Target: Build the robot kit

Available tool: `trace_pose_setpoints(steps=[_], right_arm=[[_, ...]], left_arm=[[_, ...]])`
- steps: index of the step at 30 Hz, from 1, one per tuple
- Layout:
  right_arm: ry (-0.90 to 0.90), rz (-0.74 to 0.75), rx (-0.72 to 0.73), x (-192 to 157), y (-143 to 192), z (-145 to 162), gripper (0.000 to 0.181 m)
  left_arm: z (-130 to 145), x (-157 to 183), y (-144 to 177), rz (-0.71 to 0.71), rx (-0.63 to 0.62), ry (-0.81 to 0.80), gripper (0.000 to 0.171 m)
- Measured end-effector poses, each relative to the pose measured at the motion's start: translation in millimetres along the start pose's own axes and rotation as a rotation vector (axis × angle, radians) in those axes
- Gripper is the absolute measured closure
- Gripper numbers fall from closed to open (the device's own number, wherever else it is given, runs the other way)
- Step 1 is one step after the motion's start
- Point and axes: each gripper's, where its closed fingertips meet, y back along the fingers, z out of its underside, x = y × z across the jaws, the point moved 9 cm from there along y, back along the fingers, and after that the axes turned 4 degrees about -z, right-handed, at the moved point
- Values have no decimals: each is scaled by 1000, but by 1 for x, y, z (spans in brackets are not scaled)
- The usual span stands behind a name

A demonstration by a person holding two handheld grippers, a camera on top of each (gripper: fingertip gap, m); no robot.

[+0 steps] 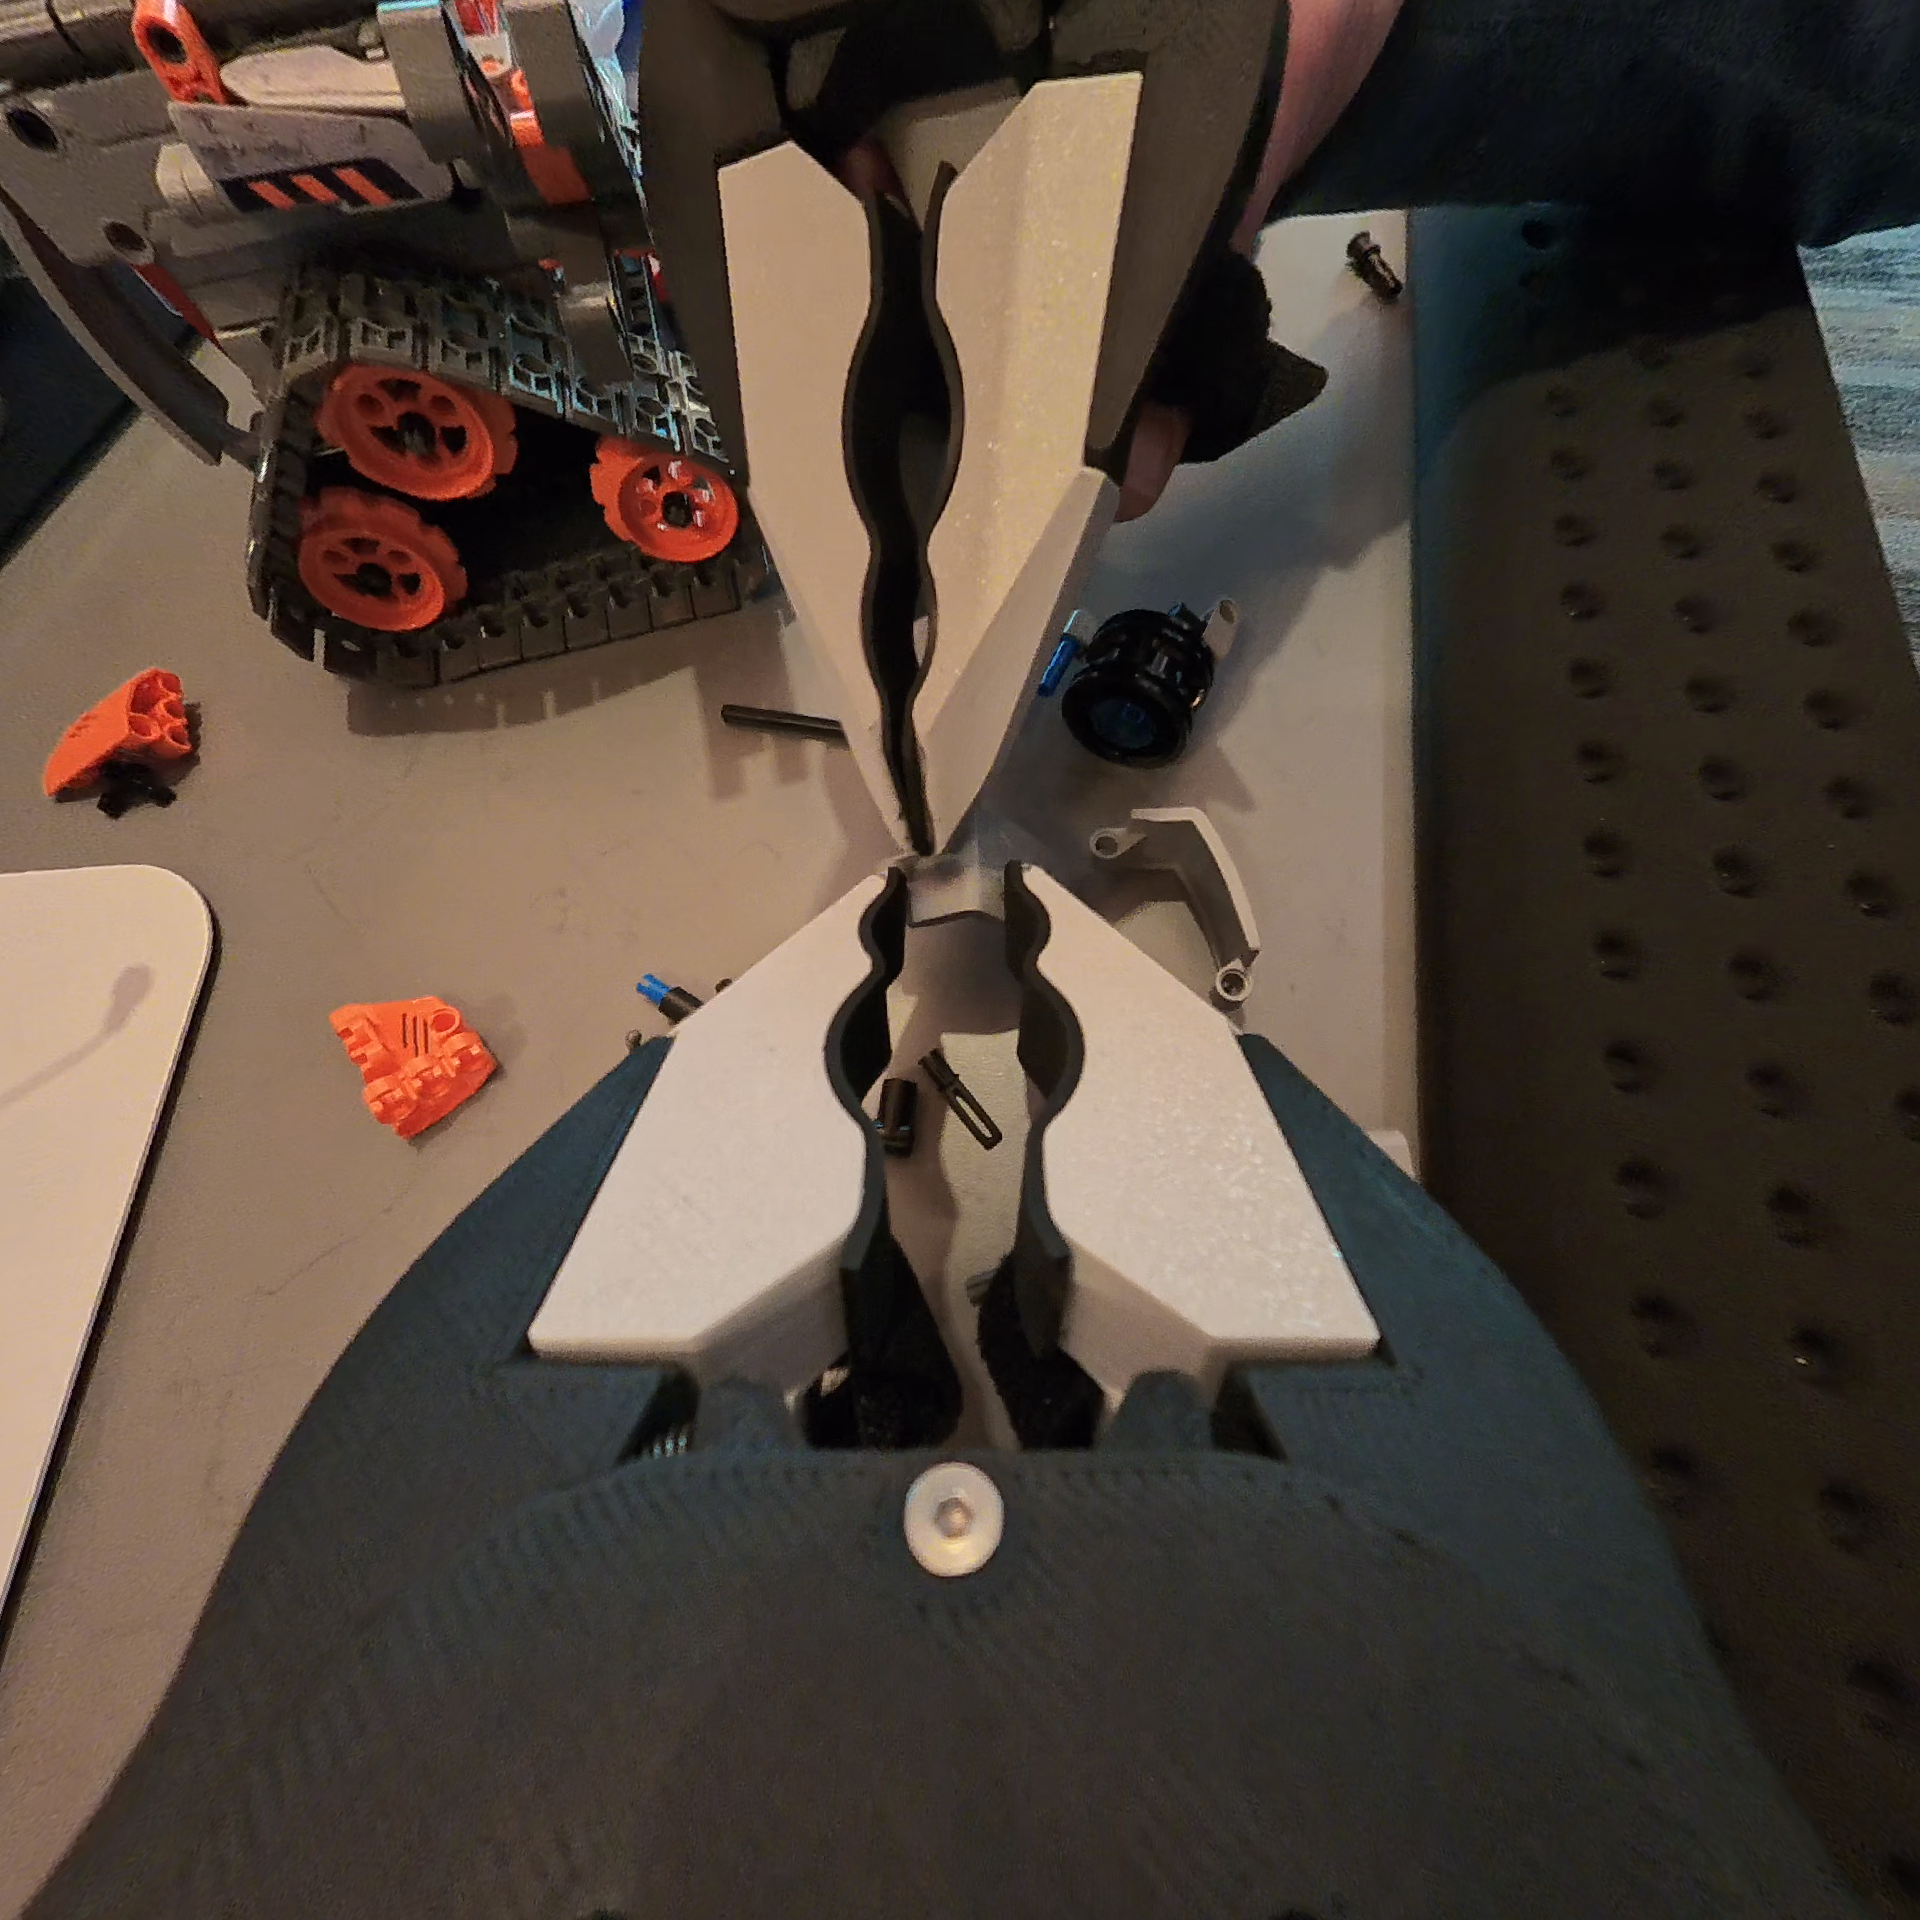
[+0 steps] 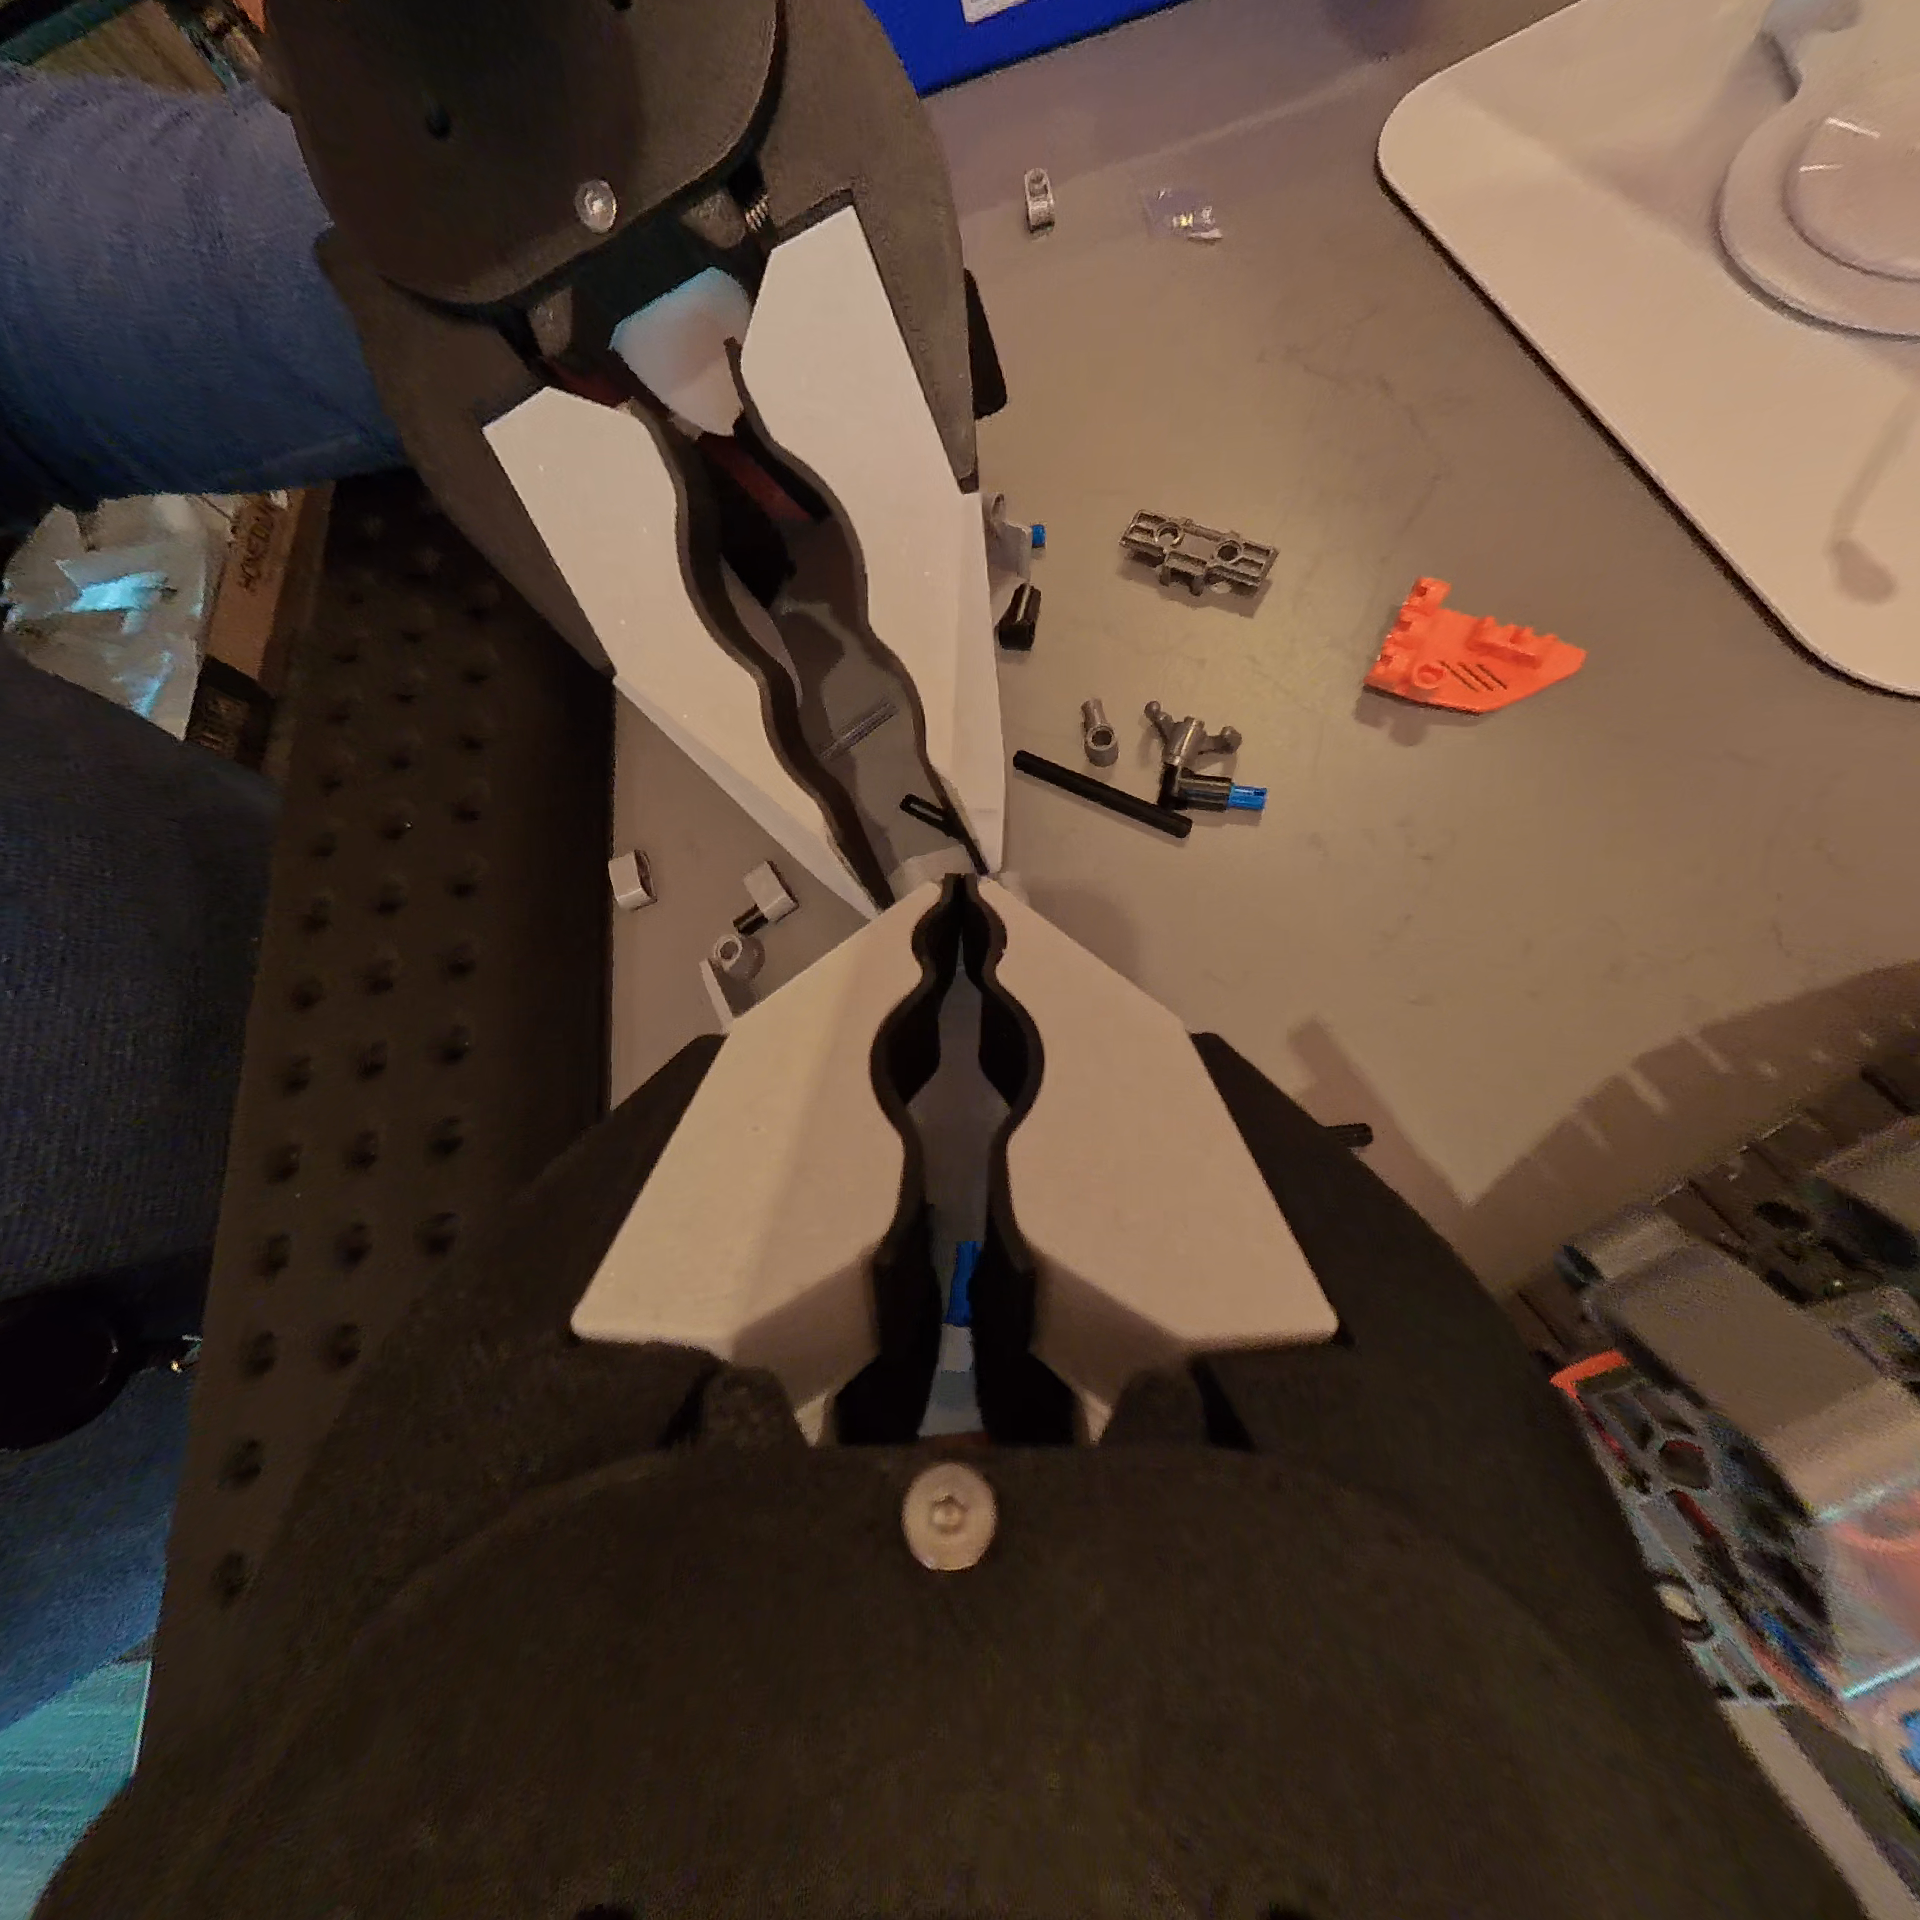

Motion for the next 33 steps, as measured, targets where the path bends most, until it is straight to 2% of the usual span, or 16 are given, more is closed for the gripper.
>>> trace_pose_setpoints(steps=[4, 7, 10, 14, 15, 18, 23, 28, 33], right_arm=[[-4, 19, -12, 1, 3, 2, 181], [-18, 32, -42, 2, 4, 4, 166], [-28, 34, -36, 3, 6, 3, 163], [-25, 36, -53, 4, 2, 3, 164], [-24, 30, -51, 3, 0, 2, 166], [-22, 24, -36, 3, -1, 1, 173], [-24, 59, -37, 7, 6, 2, 176], [-12, 70, -26, 6, 14, 3, 171], [-13, 19, -14, -1, 14, 0, 166]], left_arm=[[1, -1, -1, -5, -12, 3, 156], [2, -1, -2, -12, -12, 3, 156], [1, -2, -2, -20, -4, 2, 156], [-3, -4, 1, -42, 32, -2, 158], [-5, -3, 2, -45, 43, -11, 171], [-10, -2, 7, -48, 88, -25, 171], [-5, -6, 8, -62, 55, -5, 171], [1, -16, 25, -80, -13, 70, 146], [10, -6, 44, -14, -86, 104, 142]])
